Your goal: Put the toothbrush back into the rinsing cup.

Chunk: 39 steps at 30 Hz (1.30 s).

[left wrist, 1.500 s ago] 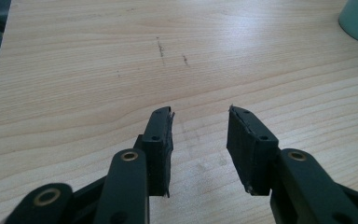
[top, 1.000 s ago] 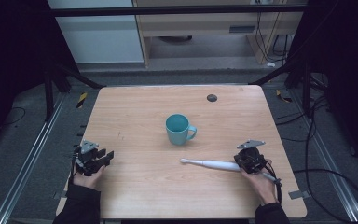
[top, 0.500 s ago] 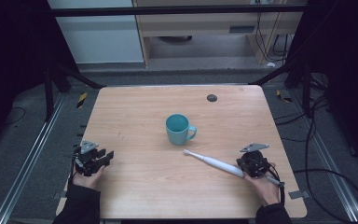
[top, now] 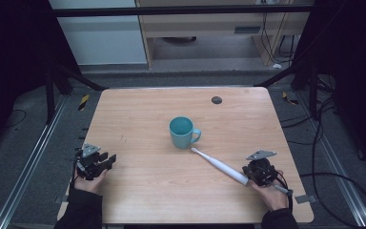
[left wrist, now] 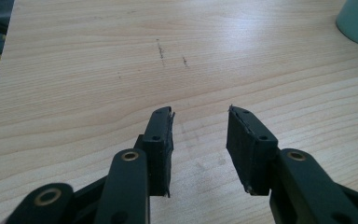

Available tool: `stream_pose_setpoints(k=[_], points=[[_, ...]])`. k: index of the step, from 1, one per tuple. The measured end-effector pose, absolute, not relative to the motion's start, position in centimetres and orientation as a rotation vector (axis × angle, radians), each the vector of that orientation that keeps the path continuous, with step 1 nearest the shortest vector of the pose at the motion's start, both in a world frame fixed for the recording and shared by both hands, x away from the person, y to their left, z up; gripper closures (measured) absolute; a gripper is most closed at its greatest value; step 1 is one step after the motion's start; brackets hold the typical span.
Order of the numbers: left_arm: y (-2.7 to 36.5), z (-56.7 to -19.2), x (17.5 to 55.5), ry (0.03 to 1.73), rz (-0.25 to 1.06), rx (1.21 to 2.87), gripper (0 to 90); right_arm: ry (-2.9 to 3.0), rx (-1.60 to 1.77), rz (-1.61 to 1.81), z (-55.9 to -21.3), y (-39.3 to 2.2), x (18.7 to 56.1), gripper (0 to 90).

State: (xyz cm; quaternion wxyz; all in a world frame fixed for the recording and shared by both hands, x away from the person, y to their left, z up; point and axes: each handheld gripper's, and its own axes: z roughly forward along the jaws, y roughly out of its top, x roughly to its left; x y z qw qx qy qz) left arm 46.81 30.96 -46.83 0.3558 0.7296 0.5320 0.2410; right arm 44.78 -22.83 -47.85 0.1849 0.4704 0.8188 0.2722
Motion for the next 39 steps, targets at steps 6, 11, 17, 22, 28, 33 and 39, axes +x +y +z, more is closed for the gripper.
stream_pose_setpoints(k=[6, 11, 17, 22, 28, 33, 39], points=[[30.9, -46.8, 46.8, 1.374, 0.622, 1.881, 60.2, 2.298, 1.331, 0.775, -47.6, -23.2, 44.5, 87.9], [31.0, -46.8, 46.8, 1.372, 0.619, 1.885, 60.2, 2.285, 1.322, 0.799, -47.1, -23.4, 44.6, 81.4], [30.9, -46.8, 46.9, 1.372, 0.616, 1.887, 60.1, 2.268, 1.292, 0.816, -46.0, -23.5, 45.0, 70.3], [30.7, -46.8, 47.0, 1.368, 0.613, 1.902, 59.7, 2.323, 1.242, 0.856, -44.3, -22.6, 45.5, 58.6], [30.7, -46.8, 47.0, 1.368, 0.617, 1.914, 58.8, 2.438, 1.177, 0.823, -43.2, -20.8, 46.4, 53.3], [30.7, -46.9, 47.0, 1.368, 0.616, 1.919, 58.4, 2.505, 1.133, 0.788, -43.1, -19.6, 47.0, 51.8], [30.7, -46.9, 47.0, 1.368, 0.612, 1.917, 58.0, 2.586, 1.122, 0.723, -43.2, -18.2, 47.5, 48.5]])
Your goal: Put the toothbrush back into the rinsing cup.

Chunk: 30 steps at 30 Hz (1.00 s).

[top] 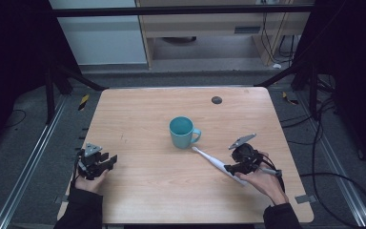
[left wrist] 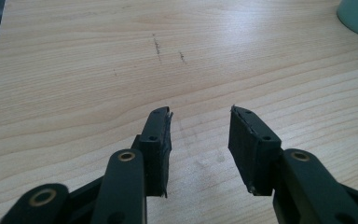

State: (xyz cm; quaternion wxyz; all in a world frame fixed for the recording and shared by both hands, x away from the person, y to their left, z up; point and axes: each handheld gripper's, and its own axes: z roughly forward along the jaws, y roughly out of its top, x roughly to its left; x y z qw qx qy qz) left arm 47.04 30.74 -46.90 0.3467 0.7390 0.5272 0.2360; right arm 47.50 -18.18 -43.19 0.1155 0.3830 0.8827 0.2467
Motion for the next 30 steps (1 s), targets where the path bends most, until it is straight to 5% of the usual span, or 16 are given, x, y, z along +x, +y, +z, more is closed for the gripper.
stream_pose_setpoints(k=[14, 30], points=[[30.8, -47.0, 47.1, 1.37, 0.607, 1.917, 57.7, 2.683, 1.116, 0.606, -44.7, -16.8, 49.0, 46.6], [30.7, -47.0, 47.1, 1.368, 0.607, 1.92, 57.8, 2.755, 1.135, 0.503, -46.4, -16.0, 50.1, 54.2]])
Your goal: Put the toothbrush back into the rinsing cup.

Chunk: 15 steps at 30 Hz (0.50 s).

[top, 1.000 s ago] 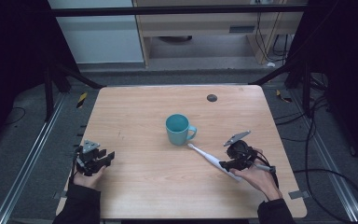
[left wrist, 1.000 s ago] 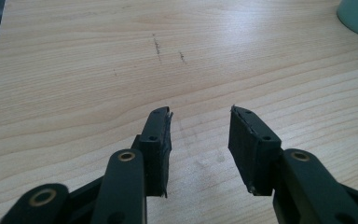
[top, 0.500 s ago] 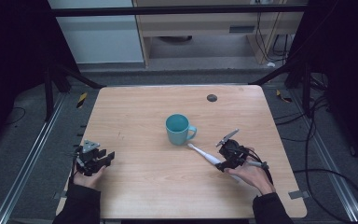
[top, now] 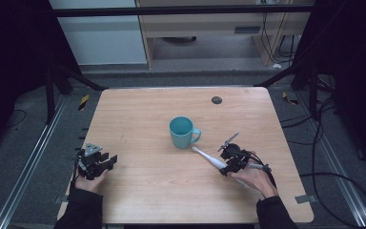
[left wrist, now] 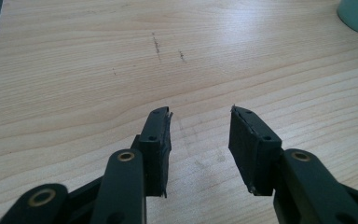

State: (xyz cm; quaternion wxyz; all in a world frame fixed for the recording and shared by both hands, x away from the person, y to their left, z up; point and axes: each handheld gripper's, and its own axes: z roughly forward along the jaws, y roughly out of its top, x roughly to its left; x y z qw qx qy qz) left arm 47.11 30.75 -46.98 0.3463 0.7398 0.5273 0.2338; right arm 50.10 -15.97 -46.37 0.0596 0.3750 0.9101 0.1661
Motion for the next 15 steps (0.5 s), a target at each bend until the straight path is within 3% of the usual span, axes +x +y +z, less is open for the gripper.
stream_pose_setpoints(k=[15], points=[[30.76, -46.99, 47.13, 1.366, 0.606, 1.928, 57.8, 2.767, 1.15, 0.437, -46.91, -15.76, 50.21, 65.6]])
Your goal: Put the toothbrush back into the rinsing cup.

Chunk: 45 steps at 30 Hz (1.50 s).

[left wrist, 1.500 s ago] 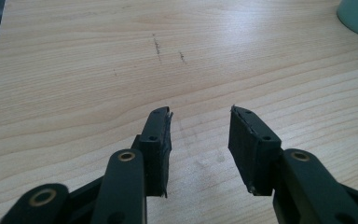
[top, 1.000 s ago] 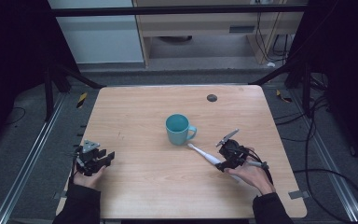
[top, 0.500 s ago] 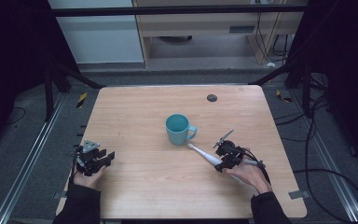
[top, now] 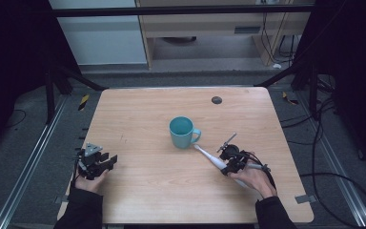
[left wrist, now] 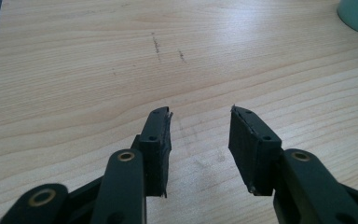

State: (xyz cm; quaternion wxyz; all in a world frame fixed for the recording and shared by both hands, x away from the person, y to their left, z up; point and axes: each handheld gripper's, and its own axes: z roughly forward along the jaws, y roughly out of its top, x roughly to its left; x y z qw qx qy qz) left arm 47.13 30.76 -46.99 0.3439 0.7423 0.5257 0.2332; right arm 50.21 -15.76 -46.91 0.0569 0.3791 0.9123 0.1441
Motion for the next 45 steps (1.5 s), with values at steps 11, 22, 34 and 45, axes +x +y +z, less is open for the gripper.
stream_pose_setpoints(k=[11, 22, 34, 45], points=[[30.8, -47.0, 47.1, 1.365, 0.606, 1.921, 57.9, 2.754, 1.194, 0.433, -46.7, -15.7, 50.1, 66.4], [30.8, -46.9, 47.1, 1.364, 0.61, 1.92, 58.0, 2.769, 1.175, 0.55, -45.5, -16.7, 48.3, 66.4], [30.8, -46.9, 47.1, 1.364, 0.611, 1.92, 58.0, 2.668, 1.136, 0.801, -42.9, -17.5, 47.2, 66.4], [30.8, -46.8, 47.1, 1.364, 0.611, 1.921, 58.1, 2.555, 1.088, 0.978, -40.7, -17.5, 46.5, 66.4]])
